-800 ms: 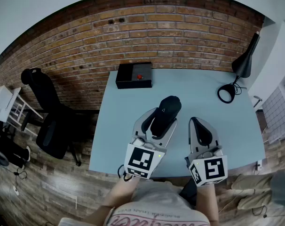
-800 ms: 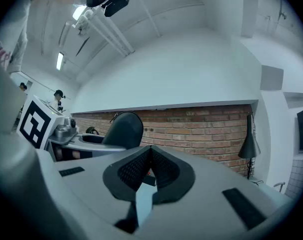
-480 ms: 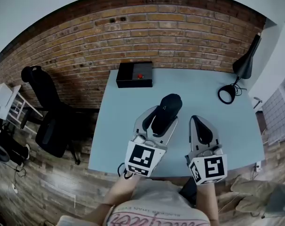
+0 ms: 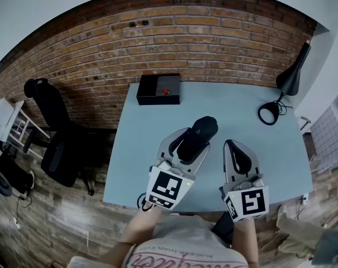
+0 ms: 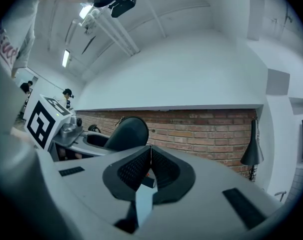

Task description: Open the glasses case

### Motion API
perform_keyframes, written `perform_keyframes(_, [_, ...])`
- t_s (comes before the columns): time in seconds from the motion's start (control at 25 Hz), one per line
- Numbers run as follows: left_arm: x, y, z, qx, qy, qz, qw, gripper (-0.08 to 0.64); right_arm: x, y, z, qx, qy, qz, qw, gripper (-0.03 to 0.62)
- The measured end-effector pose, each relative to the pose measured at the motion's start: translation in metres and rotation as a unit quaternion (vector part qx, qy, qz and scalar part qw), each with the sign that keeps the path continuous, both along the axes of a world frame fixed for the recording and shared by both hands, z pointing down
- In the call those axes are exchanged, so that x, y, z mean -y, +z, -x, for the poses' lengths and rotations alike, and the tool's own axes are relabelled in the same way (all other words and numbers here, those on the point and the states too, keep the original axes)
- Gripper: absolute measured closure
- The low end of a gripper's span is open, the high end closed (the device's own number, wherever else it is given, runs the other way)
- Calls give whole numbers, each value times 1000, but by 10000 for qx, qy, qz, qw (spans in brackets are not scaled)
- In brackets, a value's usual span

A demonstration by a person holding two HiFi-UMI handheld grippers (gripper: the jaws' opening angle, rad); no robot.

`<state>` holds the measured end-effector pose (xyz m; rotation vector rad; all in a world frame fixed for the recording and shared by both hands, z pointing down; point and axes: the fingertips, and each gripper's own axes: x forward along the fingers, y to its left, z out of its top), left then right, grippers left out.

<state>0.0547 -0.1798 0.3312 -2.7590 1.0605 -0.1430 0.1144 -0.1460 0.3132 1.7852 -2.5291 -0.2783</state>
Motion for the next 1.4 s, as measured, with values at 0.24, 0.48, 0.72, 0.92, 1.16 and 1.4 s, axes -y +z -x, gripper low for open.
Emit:
perform_keyframes(0.24, [-3,9,-1,925,25,-138,9956,304,-8,-15,1,-91,11,-382,9992,574])
perform_keyframes(0.48, [-9,13,-4,1455,88,-199,9891,304,-21,-36,21,-490,-166,-861,9949,572])
perform_keyframes(0.72, [-10,22,4,2209,-167,-77,9751,304,-26,-21,46,-1810,-465,-671,9801,488])
perform_keyframes(0.92, [-14,30,9,2768,-217,48,9607,304,-25,-14,67,-2606,-737,-795,9593,486])
perform_keyframes(1.16, [-18,35,21,3169,-337,3,9479,304,-18,-2,79,-2895,-837,-741,9506,486])
perform_keyframes(1.4, [-21,34,29,3255,-337,-102,9449,304,-16,-1,80,-2851,-877,-779,9513,501])
